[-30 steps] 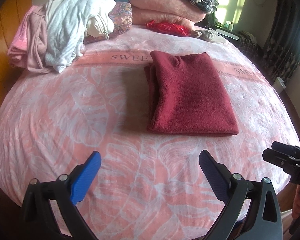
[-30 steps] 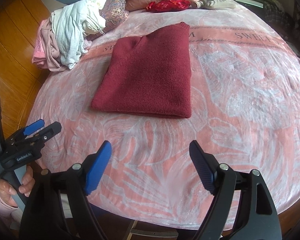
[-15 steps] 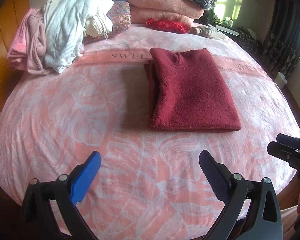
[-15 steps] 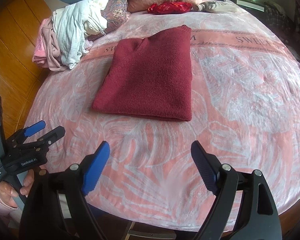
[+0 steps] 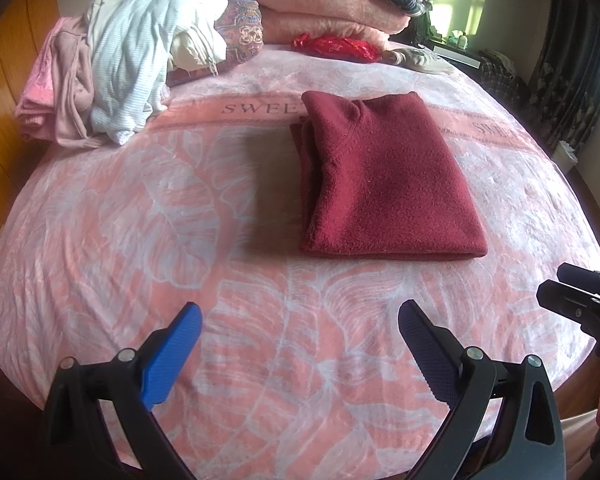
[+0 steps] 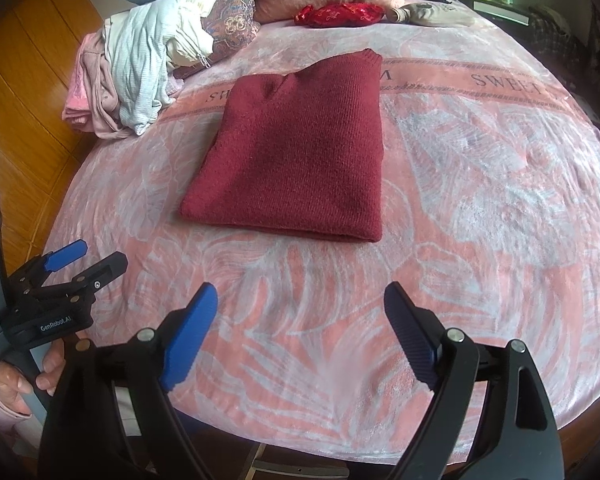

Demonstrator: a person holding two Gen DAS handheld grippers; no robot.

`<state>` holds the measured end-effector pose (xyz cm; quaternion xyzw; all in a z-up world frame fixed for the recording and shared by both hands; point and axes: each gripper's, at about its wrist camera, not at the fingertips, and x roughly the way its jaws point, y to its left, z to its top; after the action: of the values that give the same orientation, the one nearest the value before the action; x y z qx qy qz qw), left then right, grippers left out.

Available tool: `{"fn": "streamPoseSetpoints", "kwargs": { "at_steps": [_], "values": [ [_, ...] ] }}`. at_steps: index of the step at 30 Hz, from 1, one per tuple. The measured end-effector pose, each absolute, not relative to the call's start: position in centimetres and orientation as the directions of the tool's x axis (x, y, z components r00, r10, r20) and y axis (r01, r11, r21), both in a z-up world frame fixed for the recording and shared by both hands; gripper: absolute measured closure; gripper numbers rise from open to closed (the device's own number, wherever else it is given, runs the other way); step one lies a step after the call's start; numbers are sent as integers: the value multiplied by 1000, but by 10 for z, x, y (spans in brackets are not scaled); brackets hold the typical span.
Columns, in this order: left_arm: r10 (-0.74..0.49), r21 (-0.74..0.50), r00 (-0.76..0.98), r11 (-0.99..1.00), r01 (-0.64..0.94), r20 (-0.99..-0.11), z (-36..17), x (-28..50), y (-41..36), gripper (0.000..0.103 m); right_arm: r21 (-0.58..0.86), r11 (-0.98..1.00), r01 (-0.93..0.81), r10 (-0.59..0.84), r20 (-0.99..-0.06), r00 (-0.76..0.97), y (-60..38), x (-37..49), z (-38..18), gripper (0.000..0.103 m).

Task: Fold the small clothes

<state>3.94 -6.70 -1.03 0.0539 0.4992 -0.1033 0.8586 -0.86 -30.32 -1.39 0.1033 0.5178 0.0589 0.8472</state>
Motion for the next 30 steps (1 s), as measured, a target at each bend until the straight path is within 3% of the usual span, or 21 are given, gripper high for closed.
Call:
{"fn": "streamPoseSetpoints", "kwargs": {
  "at_steps": [30],
  "values": [
    [-118, -1, 474, 971, 241, -873, -14, 42, -62, 4, 236, 972, -6, 214, -871, 442, -309, -4, -17, 14]
  ]
}}
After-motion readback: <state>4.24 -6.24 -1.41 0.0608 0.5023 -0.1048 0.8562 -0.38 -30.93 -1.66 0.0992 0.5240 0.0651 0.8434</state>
